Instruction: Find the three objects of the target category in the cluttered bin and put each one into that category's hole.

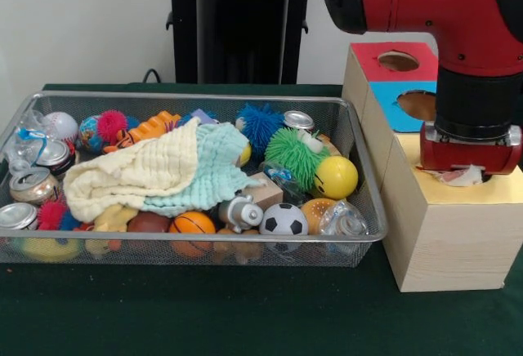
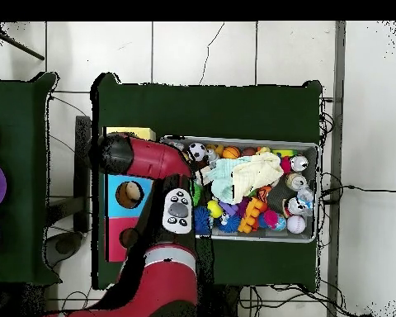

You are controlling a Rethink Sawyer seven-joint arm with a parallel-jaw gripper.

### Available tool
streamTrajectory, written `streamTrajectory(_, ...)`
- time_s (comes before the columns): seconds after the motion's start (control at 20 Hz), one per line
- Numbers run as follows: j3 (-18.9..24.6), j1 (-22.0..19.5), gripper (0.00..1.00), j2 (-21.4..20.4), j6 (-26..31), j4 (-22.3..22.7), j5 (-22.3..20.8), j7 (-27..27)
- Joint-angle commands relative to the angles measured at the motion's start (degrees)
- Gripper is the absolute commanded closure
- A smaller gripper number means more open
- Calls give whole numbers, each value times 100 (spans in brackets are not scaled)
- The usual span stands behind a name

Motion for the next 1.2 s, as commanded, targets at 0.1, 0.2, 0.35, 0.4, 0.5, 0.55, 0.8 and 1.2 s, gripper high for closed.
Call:
streamTrajectory(0.1, -1020, 693, 100, 262, 700, -499, -464, 1239)
streamTrajectory(0.2, -1016, 669, 100, 166, 768, -421, -445, 1177)
streamTrajectory(0.35, -1070, 692, 100, -63, 1206, -471, -423, 1115)
streamTrajectory(0.4, -1063, 681, 100, -205, 1414, -455, -428, 1048)
streamTrajectory(0.5, -1120, 689, 100, -325, 1672, -523, -443, 974)
streamTrajectory(0.55, -1129, 691, 100, -352, 1749, -553, -442, 950)
streamTrajectory(0.8, -1223, 700, 100, -483, 2060, -775, -485, 876)
streamTrajectory(1.2, -1187, 533, 100, -512, 2421, -1137, -479, 783)
